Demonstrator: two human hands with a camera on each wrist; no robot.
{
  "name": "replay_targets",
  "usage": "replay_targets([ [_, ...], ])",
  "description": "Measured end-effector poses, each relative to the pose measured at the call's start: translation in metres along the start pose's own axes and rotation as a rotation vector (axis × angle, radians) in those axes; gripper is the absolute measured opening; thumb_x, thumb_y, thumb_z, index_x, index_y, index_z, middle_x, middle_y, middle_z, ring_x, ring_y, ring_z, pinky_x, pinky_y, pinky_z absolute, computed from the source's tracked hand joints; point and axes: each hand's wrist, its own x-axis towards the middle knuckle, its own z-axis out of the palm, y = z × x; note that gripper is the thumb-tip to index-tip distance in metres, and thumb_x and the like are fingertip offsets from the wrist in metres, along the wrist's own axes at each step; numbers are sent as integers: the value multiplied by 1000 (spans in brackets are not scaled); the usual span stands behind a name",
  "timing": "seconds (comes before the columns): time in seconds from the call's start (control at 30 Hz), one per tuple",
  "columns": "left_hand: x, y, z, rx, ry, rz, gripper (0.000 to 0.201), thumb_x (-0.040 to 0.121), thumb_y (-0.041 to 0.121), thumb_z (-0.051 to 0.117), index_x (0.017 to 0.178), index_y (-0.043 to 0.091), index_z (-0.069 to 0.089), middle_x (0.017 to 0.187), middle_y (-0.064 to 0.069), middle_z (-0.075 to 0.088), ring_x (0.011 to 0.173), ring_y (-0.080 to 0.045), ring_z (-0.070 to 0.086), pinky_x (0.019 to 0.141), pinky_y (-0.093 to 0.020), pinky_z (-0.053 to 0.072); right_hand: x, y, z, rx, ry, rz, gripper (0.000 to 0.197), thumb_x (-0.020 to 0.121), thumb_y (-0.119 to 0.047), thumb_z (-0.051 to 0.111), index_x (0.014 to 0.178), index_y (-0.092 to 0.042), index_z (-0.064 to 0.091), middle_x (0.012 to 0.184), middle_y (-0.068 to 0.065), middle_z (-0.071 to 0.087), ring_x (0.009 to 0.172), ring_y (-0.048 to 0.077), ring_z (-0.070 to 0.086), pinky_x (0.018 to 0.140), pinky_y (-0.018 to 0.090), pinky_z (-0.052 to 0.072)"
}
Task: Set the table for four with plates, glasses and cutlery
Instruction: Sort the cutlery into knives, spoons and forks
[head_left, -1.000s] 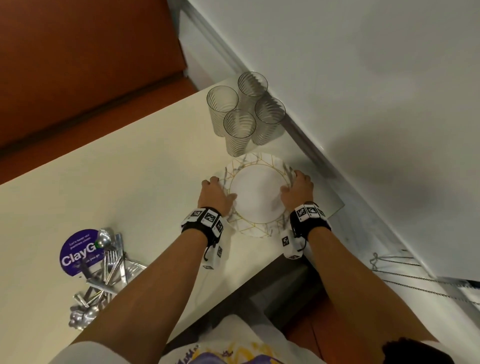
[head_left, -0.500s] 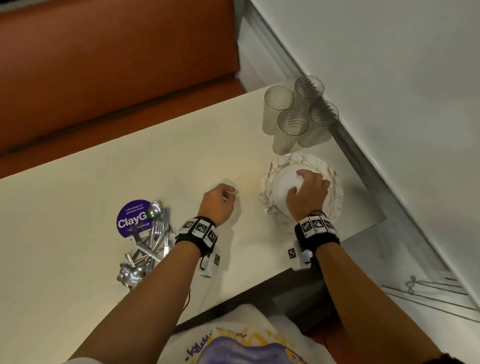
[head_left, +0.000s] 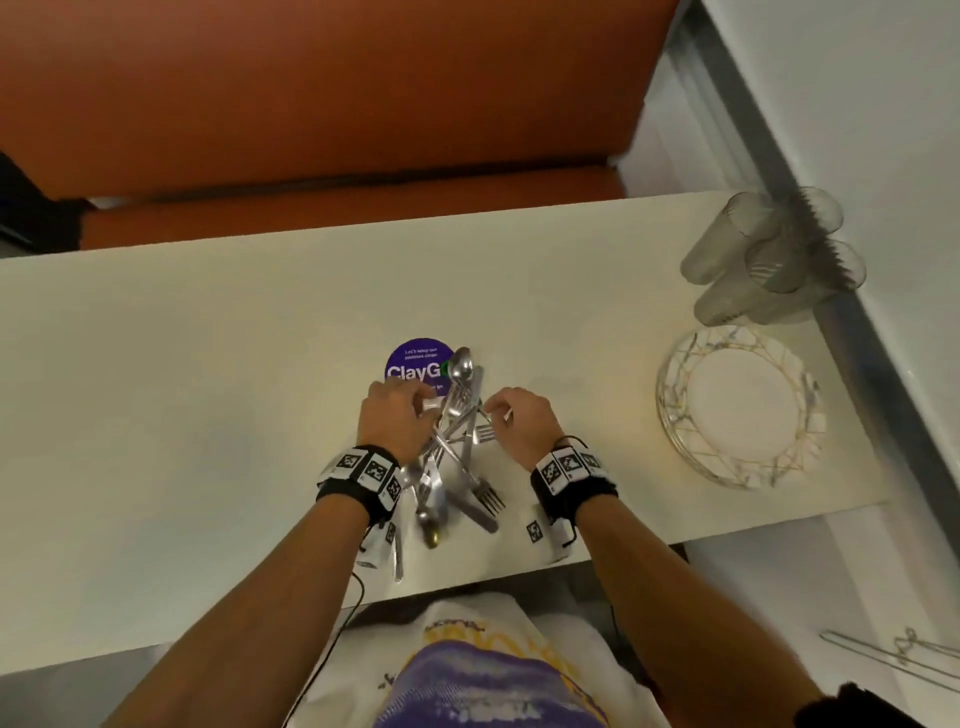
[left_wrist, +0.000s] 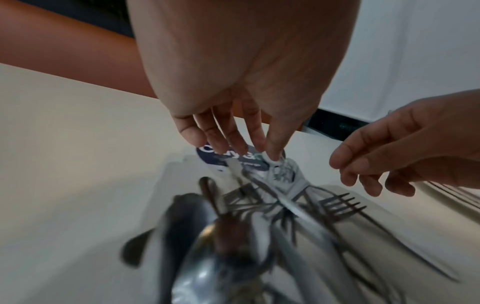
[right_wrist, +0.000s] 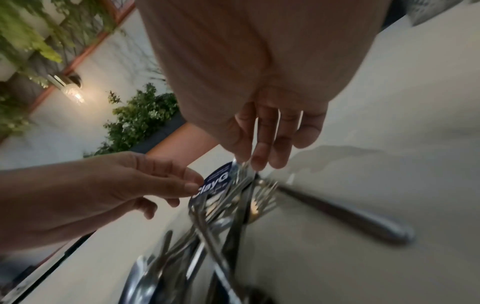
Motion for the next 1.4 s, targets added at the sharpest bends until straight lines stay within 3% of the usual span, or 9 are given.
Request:
replay_targets([
  [0.13, -5, -30, -2, 54, -23, 12, 25, 86, 39, 77, 108, 27, 73, 105, 2, 61, 103, -23, 53, 92, -42, 49, -7, -21, 28, -25, -88, 31, 13, 88, -12, 69, 93, -24, 71, 90, -8, 69, 82, 8, 65, 76, 25, 56],
  [0.27, -4, -46, 2, -30, -88, 42, 22, 86, 38, 77, 107, 31, 72, 97, 7, 67, 95, -20, 62, 88, -45, 56, -12, -31, 39, -141, -132, 31, 14, 81, -19, 76, 91, -27, 69, 85, -12, 64, 77, 8, 62, 74, 25, 55],
  [0.43, -4, -50, 3, -75, -73, 66, 16, 89, 33, 75, 104, 28, 73, 94, 7, 66, 94, -20, 60, 86, -45, 55, -14, -36, 44, -335, -154, 37, 4, 87, -23, 69, 89, -26, 71, 90, -8, 64, 81, 12, 59, 84, 29, 53],
  [0.57, -4, -55, 4, -51, -112, 80, 30, 82, 59, 76, 97, 33, 71, 86, 14, 64, 86, -14, 60, 81, -40, 55, -6, -36, 41, -308, -154, 101, 7, 89, -27, 67, 89, -28, 74, 95, -5, 71, 85, 15, 65, 86, 32, 57],
  [0.67, -7, -52, 6, 99, -138, 133, 43, 77, 70, 75, 99, 34, 70, 94, 13, 61, 93, -14, 56, 86, -38, 50, -3, -33, 35, -307, -148, 151, 11, 90, -26, 65, 95, -26, 75, 97, -3, 72, 88, 18, 67, 83, 34, 58],
  [0.83, -7, -52, 8, 116, -84, 133, 26, 83, 55, 77, 101, 36, 73, 105, 10, 58, 104, -16, 49, 88, -33, 38, -11, -32, 30, -290, 2, 124, 7, 92, -27, 66, 97, -21, 65, 96, -1, 66, 86, 20, 62, 80, 36, 56],
  [0.97, -7, -58, 3, 93, -74, 127, 17, 88, 47, 76, 99, 33, 74, 96, 9, 58, 98, -17, 50, 85, -34, 44, -19, -49, 39, -277, -200, 58, 14, 93, -35, 65, 93, -22, 70, 91, -4, 69, 83, 15, 64, 85, 35, 58],
  [1.13, -9, -65, 0, 59, -47, 95, 8, 89, 37, 75, 95, 31, 76, 91, 9, 59, 94, -19, 53, 85, -40, 50, -22, -65, 63, -595, -337, 50, 47, 87, -65, 60, 78, -20, 67, 76, -3, 66, 72, 15, 64, 76, 34, 58],
  [1.4, -15, -69, -3, 73, -9, 134, 11, 90, 33, 74, 99, 27, 76, 94, 5, 61, 96, -22, 53, 84, -37, 47, -21, -53, 70, -351, -371, 278, 29, 82, -46, 77, 83, -16, 77, 78, -1, 73, 76, 16, 69, 77, 33, 61],
])
